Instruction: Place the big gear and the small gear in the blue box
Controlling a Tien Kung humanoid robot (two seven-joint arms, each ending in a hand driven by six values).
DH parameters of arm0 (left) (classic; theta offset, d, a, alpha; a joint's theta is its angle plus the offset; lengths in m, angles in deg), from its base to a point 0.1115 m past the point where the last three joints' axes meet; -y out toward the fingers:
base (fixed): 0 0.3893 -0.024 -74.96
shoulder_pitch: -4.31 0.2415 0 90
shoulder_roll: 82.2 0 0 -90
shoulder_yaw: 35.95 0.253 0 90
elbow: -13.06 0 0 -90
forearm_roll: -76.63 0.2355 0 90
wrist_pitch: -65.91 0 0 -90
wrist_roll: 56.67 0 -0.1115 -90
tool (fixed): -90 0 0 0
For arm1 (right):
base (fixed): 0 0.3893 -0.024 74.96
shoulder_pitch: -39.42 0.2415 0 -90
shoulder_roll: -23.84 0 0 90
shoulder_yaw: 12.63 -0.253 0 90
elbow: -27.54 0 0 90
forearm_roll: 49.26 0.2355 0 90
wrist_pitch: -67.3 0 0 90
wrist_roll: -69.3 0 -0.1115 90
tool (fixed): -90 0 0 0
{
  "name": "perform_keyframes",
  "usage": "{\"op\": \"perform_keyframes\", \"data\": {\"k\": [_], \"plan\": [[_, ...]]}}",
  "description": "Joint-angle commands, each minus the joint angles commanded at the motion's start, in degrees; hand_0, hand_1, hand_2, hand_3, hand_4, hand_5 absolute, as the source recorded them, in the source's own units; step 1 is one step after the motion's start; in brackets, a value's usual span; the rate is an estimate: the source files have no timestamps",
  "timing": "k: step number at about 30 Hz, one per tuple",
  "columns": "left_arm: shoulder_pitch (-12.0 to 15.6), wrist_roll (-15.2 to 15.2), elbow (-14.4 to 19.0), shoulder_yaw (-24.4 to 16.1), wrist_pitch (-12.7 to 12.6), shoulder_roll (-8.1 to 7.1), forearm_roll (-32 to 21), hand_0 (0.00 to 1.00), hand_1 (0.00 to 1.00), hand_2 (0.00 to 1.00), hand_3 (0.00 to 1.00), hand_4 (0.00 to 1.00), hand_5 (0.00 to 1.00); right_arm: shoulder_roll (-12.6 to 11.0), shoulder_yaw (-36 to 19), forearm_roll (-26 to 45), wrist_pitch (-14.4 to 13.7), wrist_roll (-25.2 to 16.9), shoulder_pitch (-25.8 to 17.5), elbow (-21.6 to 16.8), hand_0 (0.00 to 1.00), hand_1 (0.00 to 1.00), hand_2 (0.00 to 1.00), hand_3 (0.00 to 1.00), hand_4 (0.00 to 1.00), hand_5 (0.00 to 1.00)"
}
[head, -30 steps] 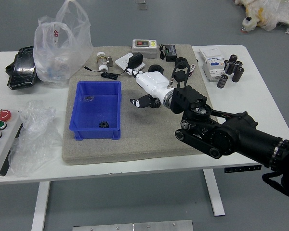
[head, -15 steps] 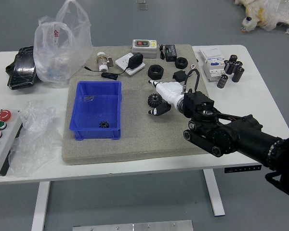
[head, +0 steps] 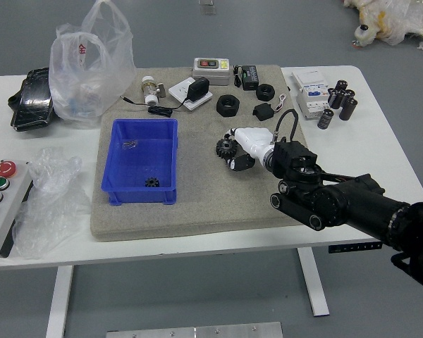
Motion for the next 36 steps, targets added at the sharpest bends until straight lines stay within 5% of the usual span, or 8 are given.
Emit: {"op": "perform_keyframes", "data": {"k": [18,28,35,36], "plan": [[0.2,0.0,0.0,0.0,-0.1,0.14,0.0,0.745,0.715,0.708,0.834,0.742,0.457,-1.2,-3.5,-1.3,-1.7,-1.1,-0.5,-2.8,0.387,0.579,0.529,0.582,0.411,0.003],[0.4,0.0,0.0,0.0,-0.1,0.14,0.0,0.745,0.715,0.708,0.835,0.742,0.456,-2.6,-9.9,-9.4,-1.8,-0.1,-0.9,-13.2,0.380,0.578,0.530,0.581,0.420,0.002],[0.4,0.1,0.1,-0.1,0.0,0.00,0.1,0.745,0.715,0.709,0.835,0.742,0.457,-1.1,-7.7,-12.3,-2.5,-0.9,0.8,-20.0,0.381,0.579,0.539,0.584,0.422,0.002],[0.4,0.2,0.1,-0.1,0.0,-0.04,0.1,0.745,0.715,0.708,0.835,0.742,0.456,-0.9,-7.1,-12.5,-2.5,-1.0,1.1,-20.5,0.394,0.598,0.591,0.611,0.340,0.041]]}}
